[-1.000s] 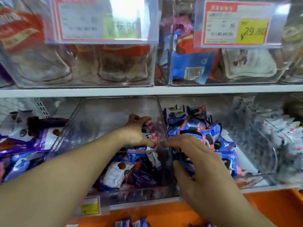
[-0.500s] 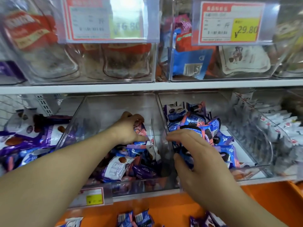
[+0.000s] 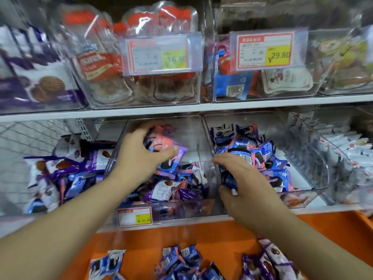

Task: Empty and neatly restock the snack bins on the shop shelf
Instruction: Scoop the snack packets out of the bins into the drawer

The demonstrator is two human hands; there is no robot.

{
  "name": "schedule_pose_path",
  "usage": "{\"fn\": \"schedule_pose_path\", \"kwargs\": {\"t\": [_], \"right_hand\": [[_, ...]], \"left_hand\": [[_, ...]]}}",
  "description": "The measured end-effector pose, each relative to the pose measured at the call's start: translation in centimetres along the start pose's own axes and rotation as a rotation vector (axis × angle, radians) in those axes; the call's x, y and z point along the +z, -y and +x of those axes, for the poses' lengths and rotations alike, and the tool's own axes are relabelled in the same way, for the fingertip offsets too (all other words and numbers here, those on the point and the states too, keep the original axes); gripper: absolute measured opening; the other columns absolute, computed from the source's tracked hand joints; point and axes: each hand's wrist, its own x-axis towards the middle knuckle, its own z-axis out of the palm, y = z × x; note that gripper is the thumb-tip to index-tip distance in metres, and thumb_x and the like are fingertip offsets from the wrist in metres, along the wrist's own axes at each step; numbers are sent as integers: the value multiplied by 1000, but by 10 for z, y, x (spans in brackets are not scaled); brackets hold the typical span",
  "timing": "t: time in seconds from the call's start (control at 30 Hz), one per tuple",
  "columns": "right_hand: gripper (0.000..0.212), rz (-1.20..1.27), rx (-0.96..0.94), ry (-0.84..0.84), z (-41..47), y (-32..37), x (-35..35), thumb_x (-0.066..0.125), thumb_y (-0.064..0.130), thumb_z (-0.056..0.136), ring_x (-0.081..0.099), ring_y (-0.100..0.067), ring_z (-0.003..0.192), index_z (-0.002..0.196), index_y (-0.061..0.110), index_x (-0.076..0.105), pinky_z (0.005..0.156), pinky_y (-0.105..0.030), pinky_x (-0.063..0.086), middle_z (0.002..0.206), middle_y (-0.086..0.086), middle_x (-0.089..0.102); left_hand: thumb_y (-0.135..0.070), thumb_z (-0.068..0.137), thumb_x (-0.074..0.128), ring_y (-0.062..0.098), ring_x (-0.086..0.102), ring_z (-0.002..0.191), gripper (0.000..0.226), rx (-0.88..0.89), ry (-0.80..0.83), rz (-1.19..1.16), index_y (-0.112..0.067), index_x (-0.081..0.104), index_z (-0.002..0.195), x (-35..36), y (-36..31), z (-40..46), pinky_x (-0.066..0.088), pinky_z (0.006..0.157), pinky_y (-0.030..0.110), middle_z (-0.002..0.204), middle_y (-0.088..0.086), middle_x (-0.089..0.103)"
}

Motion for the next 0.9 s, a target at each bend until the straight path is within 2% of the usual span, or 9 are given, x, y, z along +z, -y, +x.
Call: {"fn": "schedule_pose_path", "kwargs": {"t": [0.17, 0.3, 0.4, 0.53, 0.63, 0.7, 0.77, 0.83, 0.9], "right_hand": [[73, -3, -3, 20, -4, 7, -3, 65, 6, 93, 27, -11, 154, 158, 27, 38, 116, -16, 18, 164, 11, 36], [82, -17, 3, 57, -9, 9, -6, 65, 5, 90, 21, -13, 158, 163, 21, 33, 123, -22, 16, 170, 5, 29], [84, -32, 6, 81, -14, 10, -7, 65, 6, 92, 17, -12, 159, 165, 21, 27, 120, -18, 12, 172, 6, 23], [84, -36, 9, 81, -16, 8, -4, 65, 5, 93, 15, -11, 159, 166, 22, 26, 121, -19, 13, 173, 7, 22], [83, -49, -7, 53, -11, 7, -1, 67, 5, 91, 20, -14, 158, 164, 21, 30, 122, -21, 17, 171, 4, 26], [80, -64, -17, 30, -7, 4, 0, 70, 6, 91, 25, -16, 156, 161, 19, 34, 116, -17, 18, 168, 3, 32], [78, -72, -28, 19, -5, 2, 2, 71, 6, 90, 30, -16, 153, 159, 18, 38, 111, -9, 17, 165, 2, 36], [76, -77, -43, 8, -4, 0, 4, 71, 6, 89, 34, -15, 148, 157, 18, 41, 102, 1, 15, 161, 2, 40], [76, -71, -45, 0, -3, -2, 4, 71, 5, 88, 36, -14, 147, 156, 19, 42, 100, 1, 16, 160, 3, 40]], "left_hand": [[-39, 71, 92, -6, 50, 123, 59, 42, 88, -18, -48, 63, 122, -39, -49, -92, 32, 96, 1, 131, -18, 53], [-42, 69, 93, -8, 48, 127, 60, -29, 250, -128, -52, 64, 121, -32, -59, -165, 31, 98, 0, 135, -23, 51], [-41, 68, 95, -7, 48, 128, 63, -61, 378, -67, -52, 64, 122, -5, -28, -211, 30, 102, 2, 135, -22, 49], [-45, 69, 94, -10, 48, 123, 68, -229, 522, -8, -44, 62, 129, 44, 43, -263, 31, 99, 1, 134, -23, 41], [-45, 74, 91, -9, 45, 124, 72, -321, 631, 18, -42, 56, 137, 77, 91, -285, 38, 109, 17, 135, -23, 34], [-47, 75, 90, 0, 44, 130, 80, -351, 729, 82, -47, 49, 144, 93, 116, -295, 41, 113, 29, 141, -24, 28], [-51, 73, 89, 11, 38, 139, 93, -366, 801, 181, -51, 37, 151, 101, 129, -300, 42, 112, 29, 152, -22, 20], [-60, 71, 87, 19, 28, 147, 106, -353, 836, 292, -54, 24, 156, 105, 131, -298, 42, 114, 36, 161, -18, 12], [-69, 69, 83, 26, 11, 155, 116, -333, 864, 374, -59, 9, 157, 103, 128, -293, 35, 120, 50, 167, -18, 4]]}}
